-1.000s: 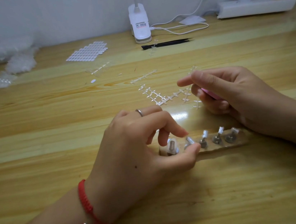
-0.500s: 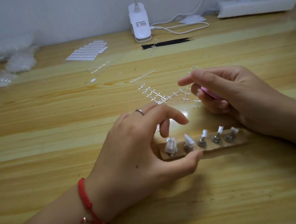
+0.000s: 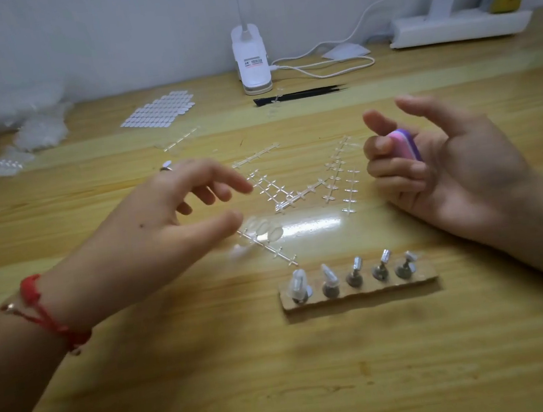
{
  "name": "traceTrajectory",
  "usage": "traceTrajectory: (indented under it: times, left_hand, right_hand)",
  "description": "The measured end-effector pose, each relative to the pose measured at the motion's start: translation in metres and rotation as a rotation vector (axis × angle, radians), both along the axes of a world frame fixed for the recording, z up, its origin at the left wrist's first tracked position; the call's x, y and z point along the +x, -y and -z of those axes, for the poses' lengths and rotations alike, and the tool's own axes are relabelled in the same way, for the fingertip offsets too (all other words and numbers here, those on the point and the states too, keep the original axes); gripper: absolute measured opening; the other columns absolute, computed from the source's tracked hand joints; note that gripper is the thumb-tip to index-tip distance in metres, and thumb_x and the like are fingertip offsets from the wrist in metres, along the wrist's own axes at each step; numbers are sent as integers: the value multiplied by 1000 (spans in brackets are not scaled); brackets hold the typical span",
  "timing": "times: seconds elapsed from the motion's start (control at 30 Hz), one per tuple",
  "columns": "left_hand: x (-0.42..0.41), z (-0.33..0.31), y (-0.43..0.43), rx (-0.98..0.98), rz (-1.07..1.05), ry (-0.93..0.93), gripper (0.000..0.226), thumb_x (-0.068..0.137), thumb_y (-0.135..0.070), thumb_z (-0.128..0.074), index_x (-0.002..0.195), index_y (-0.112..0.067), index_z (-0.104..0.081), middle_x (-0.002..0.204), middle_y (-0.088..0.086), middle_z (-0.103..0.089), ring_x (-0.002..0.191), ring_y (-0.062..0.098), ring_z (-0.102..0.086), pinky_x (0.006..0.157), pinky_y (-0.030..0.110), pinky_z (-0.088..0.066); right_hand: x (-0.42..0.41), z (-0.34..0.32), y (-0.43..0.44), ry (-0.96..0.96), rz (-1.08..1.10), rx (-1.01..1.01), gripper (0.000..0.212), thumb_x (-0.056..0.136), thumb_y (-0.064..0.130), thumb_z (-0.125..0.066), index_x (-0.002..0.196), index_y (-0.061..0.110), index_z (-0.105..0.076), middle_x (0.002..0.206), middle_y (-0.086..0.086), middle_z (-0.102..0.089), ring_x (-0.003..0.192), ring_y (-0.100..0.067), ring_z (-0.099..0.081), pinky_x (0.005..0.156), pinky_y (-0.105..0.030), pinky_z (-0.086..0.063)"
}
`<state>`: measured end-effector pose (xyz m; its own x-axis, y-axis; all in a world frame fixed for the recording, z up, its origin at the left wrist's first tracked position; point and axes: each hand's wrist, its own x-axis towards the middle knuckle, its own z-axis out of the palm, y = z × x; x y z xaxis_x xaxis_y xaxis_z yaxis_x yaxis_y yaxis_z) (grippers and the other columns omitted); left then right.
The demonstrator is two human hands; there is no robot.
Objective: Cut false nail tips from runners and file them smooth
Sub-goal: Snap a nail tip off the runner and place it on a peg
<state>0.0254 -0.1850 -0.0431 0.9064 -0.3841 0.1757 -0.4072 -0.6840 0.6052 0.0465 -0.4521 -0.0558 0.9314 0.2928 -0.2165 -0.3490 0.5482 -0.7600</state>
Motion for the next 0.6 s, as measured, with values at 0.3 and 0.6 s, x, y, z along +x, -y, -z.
traceTrajectory:
  times: [0.3,0.6]
  left_hand:
    - [8,6,7,405,173,27,45,76,-61,-37,119,-58,-50,117,-24,-41,117,1,-33,99,22,-31]
    - [10,4,9,247,185,94,29,72,-55,-56,99,-48,-62,111,-24,-49,115,2,-40,91,13,-36]
  right_hand:
    - [-2,-1,-1,43,-25,-88,21,82,32,-54,93,15,-62,66,3,-45,46,-6,-28,39,-15,-27]
    - [-2,0,-2,41,-33,-106,18,83,29,-55,91,15,-63,64,4,-46,46,-5,-27,39,-15,-25]
